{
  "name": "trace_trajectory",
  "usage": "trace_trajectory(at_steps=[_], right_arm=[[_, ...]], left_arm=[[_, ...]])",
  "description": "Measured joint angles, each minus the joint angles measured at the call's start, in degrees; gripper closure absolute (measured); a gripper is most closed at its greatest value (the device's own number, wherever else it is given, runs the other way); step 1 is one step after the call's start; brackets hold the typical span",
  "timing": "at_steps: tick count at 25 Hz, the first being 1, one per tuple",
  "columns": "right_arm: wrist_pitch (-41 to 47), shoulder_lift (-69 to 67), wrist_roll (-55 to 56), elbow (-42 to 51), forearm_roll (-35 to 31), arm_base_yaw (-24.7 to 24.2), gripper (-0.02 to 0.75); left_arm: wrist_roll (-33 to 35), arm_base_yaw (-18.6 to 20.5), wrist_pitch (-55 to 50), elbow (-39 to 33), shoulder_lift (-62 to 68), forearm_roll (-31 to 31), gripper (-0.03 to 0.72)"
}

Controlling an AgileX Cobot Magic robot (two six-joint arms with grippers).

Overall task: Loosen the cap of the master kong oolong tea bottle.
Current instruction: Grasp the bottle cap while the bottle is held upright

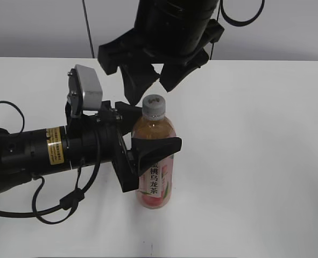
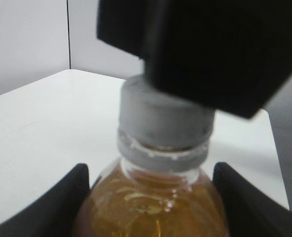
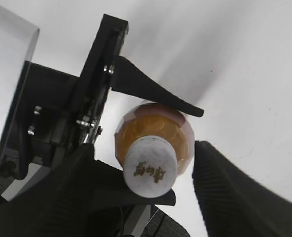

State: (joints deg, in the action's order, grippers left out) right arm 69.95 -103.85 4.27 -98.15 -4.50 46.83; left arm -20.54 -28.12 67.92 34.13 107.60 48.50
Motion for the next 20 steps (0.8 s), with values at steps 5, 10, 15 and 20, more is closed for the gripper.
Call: trace_trajectory(at_steps=[5, 10, 15, 20], right_arm=[[0.0, 0.0, 0.17, 0.14, 0.1, -0.07, 0.269], [0.0, 0.0, 0.17, 2.42, 0.16, -0.07, 0.269], [0.0, 0.0, 0.17, 2.89, 0.56, -0.07, 0.276], [0.0, 0.0, 0.17, 2.91, 0.56, -0.07, 0.329]], left_arm=[[0.0, 0.0, 0.0, 0.0, 0.0, 0.0, 0.23], [0.0, 0.0, 0.0, 0.0, 0.0, 0.0, 0.23], [0.0, 0.0, 0.0, 0.0, 0.0, 0.0, 0.23], [0.0, 0.0, 0.0, 0.0, 0.0, 0.0, 0.23]])
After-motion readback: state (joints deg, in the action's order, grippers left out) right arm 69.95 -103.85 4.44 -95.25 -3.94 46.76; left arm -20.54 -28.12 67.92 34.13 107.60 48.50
